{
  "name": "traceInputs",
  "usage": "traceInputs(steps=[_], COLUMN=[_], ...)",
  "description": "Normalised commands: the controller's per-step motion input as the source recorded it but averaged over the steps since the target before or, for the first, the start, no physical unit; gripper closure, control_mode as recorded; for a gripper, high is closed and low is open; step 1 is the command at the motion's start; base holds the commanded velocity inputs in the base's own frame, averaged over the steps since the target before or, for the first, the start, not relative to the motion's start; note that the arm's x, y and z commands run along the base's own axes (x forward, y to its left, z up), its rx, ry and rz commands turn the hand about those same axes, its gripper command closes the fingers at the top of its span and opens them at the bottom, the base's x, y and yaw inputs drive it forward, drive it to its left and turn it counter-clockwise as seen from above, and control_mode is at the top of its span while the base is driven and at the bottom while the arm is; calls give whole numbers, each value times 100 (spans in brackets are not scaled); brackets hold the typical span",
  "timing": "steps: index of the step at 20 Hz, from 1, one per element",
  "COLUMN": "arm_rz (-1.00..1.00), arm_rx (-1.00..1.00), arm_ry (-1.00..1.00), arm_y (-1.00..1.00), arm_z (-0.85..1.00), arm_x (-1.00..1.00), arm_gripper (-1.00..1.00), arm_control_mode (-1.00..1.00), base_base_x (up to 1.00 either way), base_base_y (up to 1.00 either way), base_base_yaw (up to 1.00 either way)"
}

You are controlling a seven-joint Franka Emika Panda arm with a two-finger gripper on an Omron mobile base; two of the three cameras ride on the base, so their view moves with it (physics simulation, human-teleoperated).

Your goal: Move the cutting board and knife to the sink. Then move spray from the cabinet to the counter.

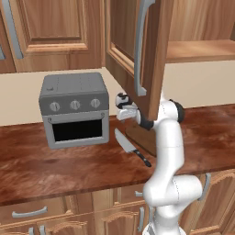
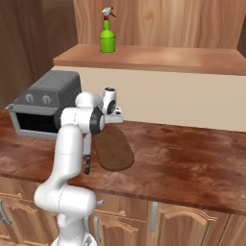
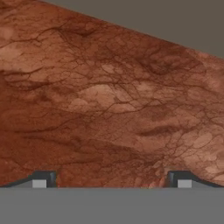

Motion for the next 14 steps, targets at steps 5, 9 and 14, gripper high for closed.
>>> traceInputs(steps=[5,9,14], arm_rz=[0,0,4], arm_rx=[0,0,0], arm_ry=[0,0,0], arm_y=[0,0,-2], arm_z=[-36,-35,-36], arm_x=[0,0,-5], arm_gripper=[-100,-100,-100], arm_control_mode=[-100,-100,-100], base_base_x=[0,0,0], base_base_y=[0,0,0], base_base_yaw=[0,0,0])
